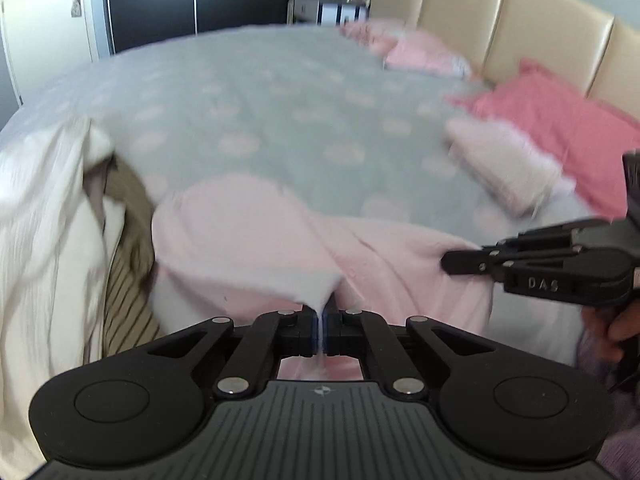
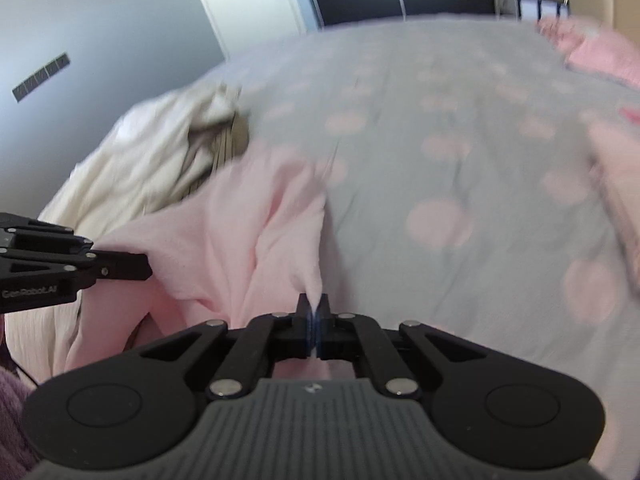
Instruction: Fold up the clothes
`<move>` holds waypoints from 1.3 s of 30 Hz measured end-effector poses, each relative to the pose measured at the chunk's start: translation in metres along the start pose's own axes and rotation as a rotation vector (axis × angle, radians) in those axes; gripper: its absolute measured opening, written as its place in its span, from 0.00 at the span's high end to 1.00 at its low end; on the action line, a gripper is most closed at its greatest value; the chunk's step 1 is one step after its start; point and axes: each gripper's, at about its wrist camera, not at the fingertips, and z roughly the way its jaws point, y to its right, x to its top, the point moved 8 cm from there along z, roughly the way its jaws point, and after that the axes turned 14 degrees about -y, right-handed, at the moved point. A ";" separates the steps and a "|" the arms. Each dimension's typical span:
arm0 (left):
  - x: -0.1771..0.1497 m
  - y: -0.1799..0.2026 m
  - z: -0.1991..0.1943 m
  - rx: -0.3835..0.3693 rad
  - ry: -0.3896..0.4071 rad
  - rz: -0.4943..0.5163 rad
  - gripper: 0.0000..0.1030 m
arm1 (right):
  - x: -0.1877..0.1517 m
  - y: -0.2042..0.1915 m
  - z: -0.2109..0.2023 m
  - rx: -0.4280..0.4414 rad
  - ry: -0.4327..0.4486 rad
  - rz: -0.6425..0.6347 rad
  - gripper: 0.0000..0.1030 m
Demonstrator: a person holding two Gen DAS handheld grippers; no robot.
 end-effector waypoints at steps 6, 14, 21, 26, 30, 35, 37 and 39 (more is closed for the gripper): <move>0.089 0.025 -0.057 -0.032 0.212 -0.005 1.00 | 0.056 0.018 -0.074 -0.016 0.140 -0.034 0.98; 0.128 0.103 -0.087 -0.172 0.323 0.112 1.00 | 0.087 0.036 -0.147 -0.084 0.258 -0.083 1.00; 0.069 0.145 -0.026 -0.251 0.115 0.258 1.00 | 0.054 0.107 -0.151 -0.240 0.144 -0.062 1.00; 0.012 0.149 0.022 -0.260 -0.093 0.305 1.00 | 0.011 0.133 -0.098 -0.239 -0.049 -0.093 0.95; -0.035 0.159 0.040 -0.327 -0.203 0.350 1.00 | -0.004 0.141 -0.072 -0.225 -0.123 -0.105 0.82; -0.083 0.187 0.066 -0.400 -0.286 0.376 1.00 | 0.005 0.126 -0.049 -0.152 -0.132 -0.134 0.64; -0.096 0.193 0.072 -0.388 -0.307 0.387 1.00 | 0.007 0.113 -0.038 -0.113 -0.139 -0.159 0.57; -0.101 0.191 0.073 -0.362 -0.302 0.384 1.00 | 0.008 0.098 -0.025 -0.084 -0.154 -0.191 0.53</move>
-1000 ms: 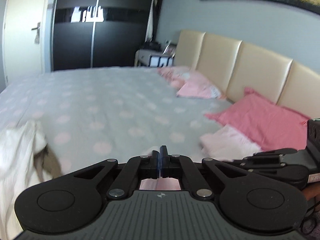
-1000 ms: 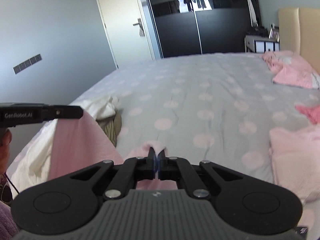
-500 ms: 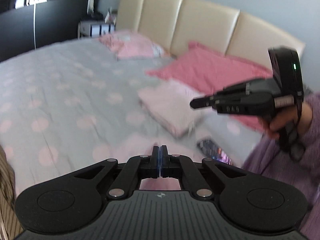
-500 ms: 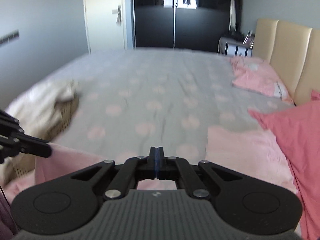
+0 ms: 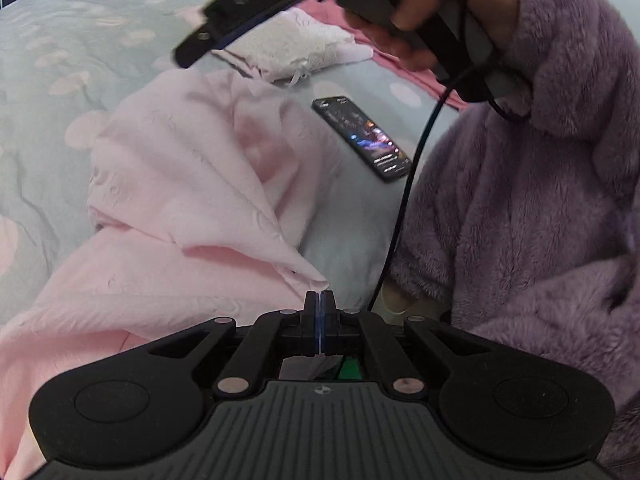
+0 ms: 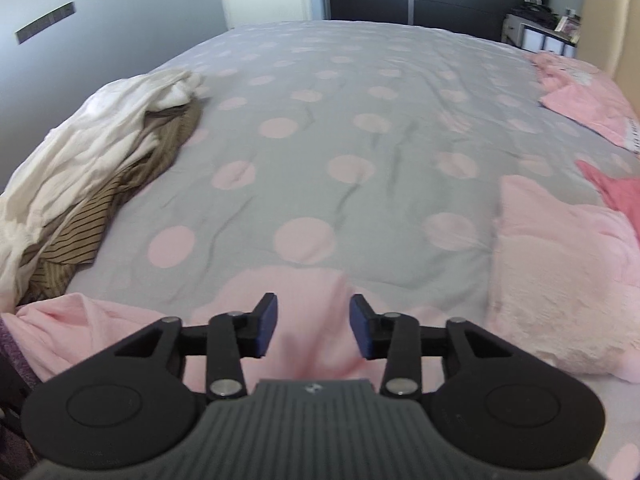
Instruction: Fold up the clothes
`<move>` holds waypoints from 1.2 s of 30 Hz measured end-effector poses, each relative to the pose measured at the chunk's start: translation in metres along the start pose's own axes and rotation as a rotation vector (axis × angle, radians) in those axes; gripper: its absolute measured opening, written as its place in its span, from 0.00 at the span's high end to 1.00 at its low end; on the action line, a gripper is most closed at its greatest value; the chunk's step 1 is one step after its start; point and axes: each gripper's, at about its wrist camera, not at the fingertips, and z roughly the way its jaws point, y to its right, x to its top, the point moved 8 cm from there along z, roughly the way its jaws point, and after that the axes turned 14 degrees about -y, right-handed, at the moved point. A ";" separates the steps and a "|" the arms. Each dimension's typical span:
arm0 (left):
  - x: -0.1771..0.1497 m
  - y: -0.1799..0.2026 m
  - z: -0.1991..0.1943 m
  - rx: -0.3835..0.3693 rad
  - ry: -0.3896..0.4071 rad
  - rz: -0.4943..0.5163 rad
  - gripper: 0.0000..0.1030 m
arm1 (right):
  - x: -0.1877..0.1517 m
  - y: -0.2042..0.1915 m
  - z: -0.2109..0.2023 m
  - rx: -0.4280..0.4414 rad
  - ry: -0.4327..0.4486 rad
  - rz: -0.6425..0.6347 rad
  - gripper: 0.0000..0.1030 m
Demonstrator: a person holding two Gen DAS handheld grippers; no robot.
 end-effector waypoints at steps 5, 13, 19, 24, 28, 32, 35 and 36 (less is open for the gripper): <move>-0.007 -0.018 -0.012 0.054 0.040 -0.077 0.92 | 0.014 -0.047 0.026 0.047 -0.025 -0.130 0.53; -0.019 -0.039 -0.045 0.111 0.131 -0.169 0.66 | 0.015 -0.085 0.096 0.039 -0.179 -0.252 0.49; -0.042 -0.084 -0.094 0.326 0.217 -0.315 0.48 | 0.013 -0.052 0.105 -0.070 -0.198 -0.161 0.99; -0.067 -0.120 -0.106 0.443 0.108 -0.387 0.42 | 0.036 -0.015 0.042 -0.164 0.021 -0.043 0.99; -0.084 -0.131 -0.086 0.487 0.002 -0.401 0.42 | 0.057 0.028 -0.032 -0.267 0.232 0.082 1.00; -0.096 -0.133 -0.076 0.503 -0.030 -0.422 0.42 | 0.068 0.065 -0.100 -0.366 0.368 0.155 1.00; -0.093 -0.123 -0.076 0.500 -0.013 -0.388 0.42 | 0.073 0.086 -0.145 -0.409 0.437 0.194 1.00; -0.091 -0.118 -0.077 0.500 -0.010 -0.365 0.42 | 0.074 0.091 -0.158 -0.418 0.452 0.194 1.00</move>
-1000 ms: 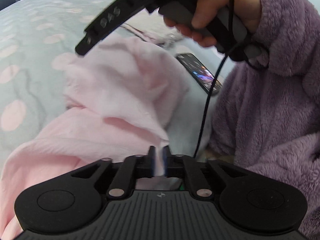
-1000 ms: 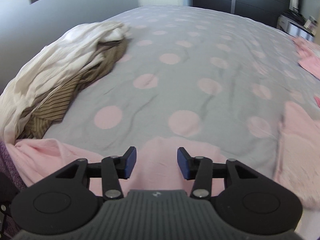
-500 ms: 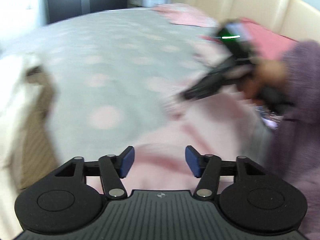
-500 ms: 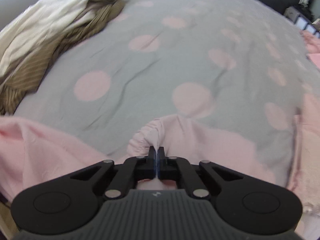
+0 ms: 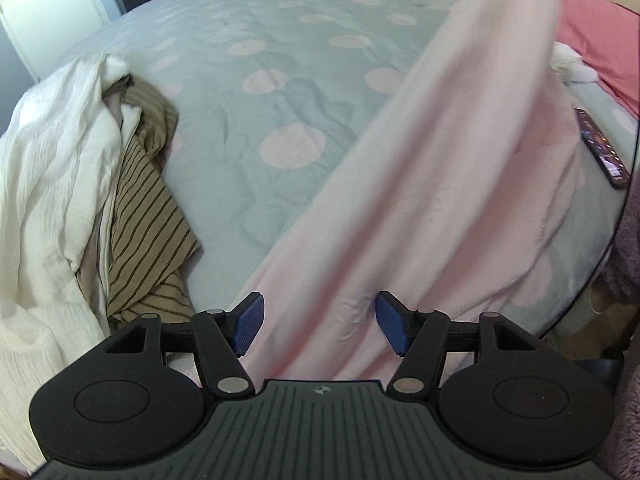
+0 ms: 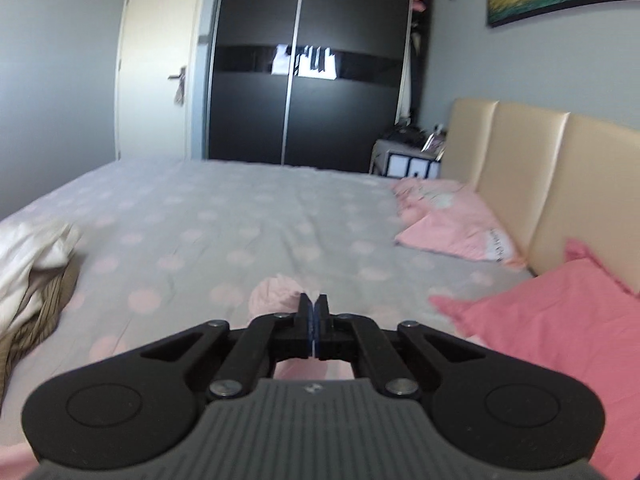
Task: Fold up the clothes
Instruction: 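Raise both tools high, shaking the pink garment out in the air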
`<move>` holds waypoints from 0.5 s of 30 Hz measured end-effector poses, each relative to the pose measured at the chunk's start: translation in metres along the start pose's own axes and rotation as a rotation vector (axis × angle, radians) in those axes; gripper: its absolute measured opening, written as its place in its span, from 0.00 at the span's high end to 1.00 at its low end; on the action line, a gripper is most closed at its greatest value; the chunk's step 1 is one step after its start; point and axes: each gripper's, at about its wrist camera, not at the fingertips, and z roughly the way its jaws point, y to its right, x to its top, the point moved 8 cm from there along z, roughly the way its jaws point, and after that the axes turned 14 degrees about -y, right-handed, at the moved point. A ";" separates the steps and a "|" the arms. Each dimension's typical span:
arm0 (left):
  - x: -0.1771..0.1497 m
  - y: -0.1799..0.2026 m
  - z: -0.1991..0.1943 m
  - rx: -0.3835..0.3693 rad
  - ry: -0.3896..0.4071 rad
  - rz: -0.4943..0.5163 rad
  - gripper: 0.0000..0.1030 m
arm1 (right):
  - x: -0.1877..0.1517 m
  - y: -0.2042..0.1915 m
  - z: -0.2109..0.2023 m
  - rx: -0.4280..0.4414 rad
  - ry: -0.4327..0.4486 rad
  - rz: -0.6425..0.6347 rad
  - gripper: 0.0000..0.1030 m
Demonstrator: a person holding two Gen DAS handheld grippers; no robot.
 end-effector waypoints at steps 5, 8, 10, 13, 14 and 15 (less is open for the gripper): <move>-0.008 0.018 -0.009 0.054 0.003 0.059 0.42 | 0.024 0.011 -0.030 -0.055 0.066 -0.016 1.00; -0.015 0.039 -0.034 0.093 0.087 0.109 0.42 | 0.036 0.013 -0.042 -0.084 0.102 -0.020 1.00; -0.018 0.055 -0.049 0.151 0.150 0.146 0.39 | 0.045 0.015 -0.047 -0.102 0.122 -0.018 1.00; -0.022 0.080 -0.062 0.170 0.212 0.184 0.39 | 0.056 0.016 -0.049 -0.108 0.125 -0.011 1.00; -0.022 0.086 -0.061 0.172 0.216 0.192 0.39 | 0.059 0.015 -0.050 -0.115 0.127 -0.014 1.00; -0.020 0.088 -0.059 0.194 0.217 0.183 0.41 | 0.060 0.013 -0.051 -0.120 0.131 -0.019 1.00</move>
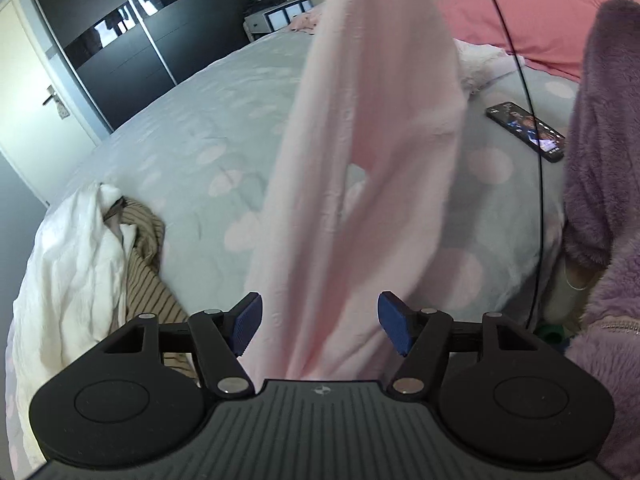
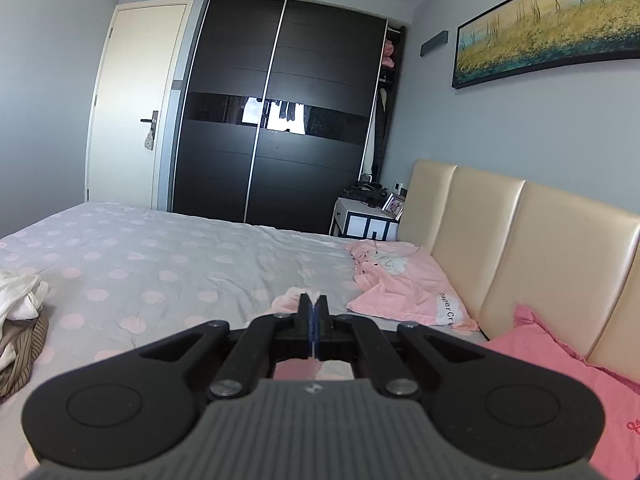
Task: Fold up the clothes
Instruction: 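Raise both tools high, shaking the pink garment out in the air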
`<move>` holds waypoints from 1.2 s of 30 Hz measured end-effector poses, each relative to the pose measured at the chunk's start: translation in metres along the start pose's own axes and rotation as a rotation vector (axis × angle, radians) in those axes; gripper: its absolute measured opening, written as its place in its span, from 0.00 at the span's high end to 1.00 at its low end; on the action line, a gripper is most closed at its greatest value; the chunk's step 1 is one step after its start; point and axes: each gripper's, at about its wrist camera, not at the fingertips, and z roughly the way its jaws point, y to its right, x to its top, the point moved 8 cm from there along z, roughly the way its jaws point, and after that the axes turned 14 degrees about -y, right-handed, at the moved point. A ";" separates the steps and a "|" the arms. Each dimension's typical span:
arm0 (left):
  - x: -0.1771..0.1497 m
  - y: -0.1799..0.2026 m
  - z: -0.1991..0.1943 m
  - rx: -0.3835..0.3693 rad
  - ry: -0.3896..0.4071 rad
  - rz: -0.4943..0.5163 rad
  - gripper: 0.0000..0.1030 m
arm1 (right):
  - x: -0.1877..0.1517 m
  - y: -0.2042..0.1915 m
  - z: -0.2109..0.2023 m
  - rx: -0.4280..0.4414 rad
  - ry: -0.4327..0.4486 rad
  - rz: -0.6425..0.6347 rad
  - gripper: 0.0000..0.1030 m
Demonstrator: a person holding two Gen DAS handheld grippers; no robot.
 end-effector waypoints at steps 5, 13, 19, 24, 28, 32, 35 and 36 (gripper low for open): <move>0.001 -0.017 0.022 0.081 -0.045 -0.109 0.49 | 0.005 0.001 -0.005 -0.003 0.011 0.003 1.00; -0.004 -0.040 0.032 0.034 -0.081 -0.218 1.00 | 0.007 0.007 -0.008 -0.029 0.026 0.003 1.00; 0.011 -0.139 -0.043 0.090 0.126 -0.516 1.00 | 0.020 0.024 -0.026 -0.039 0.071 0.017 1.00; 0.044 -0.208 -0.120 0.182 0.348 -0.597 1.00 | 0.046 0.033 -0.069 -0.066 0.188 0.007 1.00; 0.089 -0.240 -0.202 0.274 0.587 -0.569 1.00 | 0.073 0.060 -0.105 -0.110 0.273 0.054 1.00; 0.125 -0.259 -0.275 0.384 0.759 -0.531 1.00 | 0.089 0.084 -0.133 -0.088 0.290 0.103 1.00; 0.139 -0.264 -0.301 0.426 0.793 -0.494 1.00 | 0.083 0.086 -0.158 -0.116 0.333 0.071 1.00; 0.141 -0.263 -0.304 0.436 0.790 -0.482 1.00 | 0.081 0.086 -0.167 -0.126 0.348 0.060 1.00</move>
